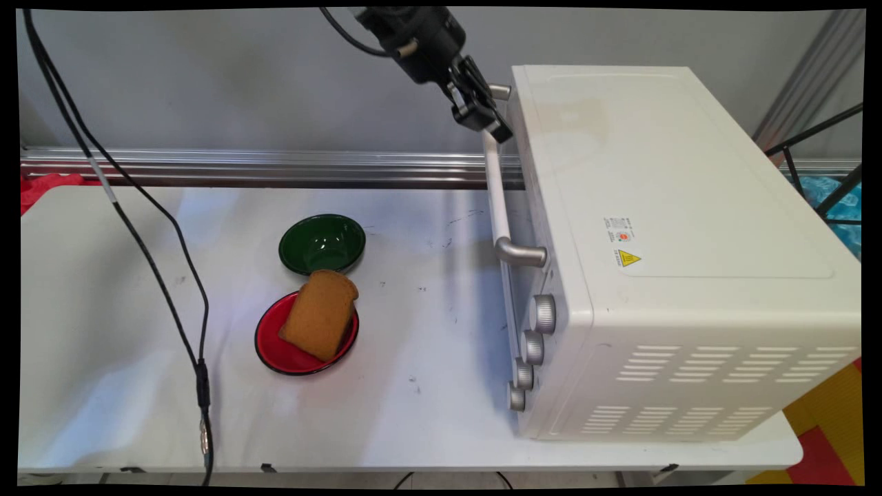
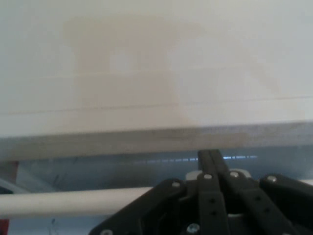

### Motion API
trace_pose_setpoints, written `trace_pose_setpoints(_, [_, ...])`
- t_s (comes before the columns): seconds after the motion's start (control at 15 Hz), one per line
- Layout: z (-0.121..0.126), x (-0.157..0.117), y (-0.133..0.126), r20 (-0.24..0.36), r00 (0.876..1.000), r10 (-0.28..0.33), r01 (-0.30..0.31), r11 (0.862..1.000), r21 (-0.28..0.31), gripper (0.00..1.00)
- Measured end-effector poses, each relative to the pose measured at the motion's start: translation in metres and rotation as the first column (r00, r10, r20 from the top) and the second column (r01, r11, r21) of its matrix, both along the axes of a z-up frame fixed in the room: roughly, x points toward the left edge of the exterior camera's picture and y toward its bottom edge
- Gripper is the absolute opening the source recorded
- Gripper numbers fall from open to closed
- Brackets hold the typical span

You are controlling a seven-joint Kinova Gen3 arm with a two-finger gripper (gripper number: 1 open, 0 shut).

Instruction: Open the oven

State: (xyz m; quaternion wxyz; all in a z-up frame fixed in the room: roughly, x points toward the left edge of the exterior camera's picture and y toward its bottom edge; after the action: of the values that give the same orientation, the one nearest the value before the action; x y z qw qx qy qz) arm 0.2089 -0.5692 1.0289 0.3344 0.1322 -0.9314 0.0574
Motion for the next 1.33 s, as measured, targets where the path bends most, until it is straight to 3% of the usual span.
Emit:
trace_pose_setpoints(0.67, [-0.039,-0.014,-0.01,0.003,1.0,-0.003,0.003,1.0,0.015,0.0])
trace_pose_setpoints(0.87, [-0.044,-0.005,-0.011,0.028,1.0,-0.006,0.005,1.0,0.018,0.0])
trace_pose_setpoints(1.33, [-0.061,0.044,0.0,0.111,0.994,0.003,-0.009,0.999,0.052,0.0])
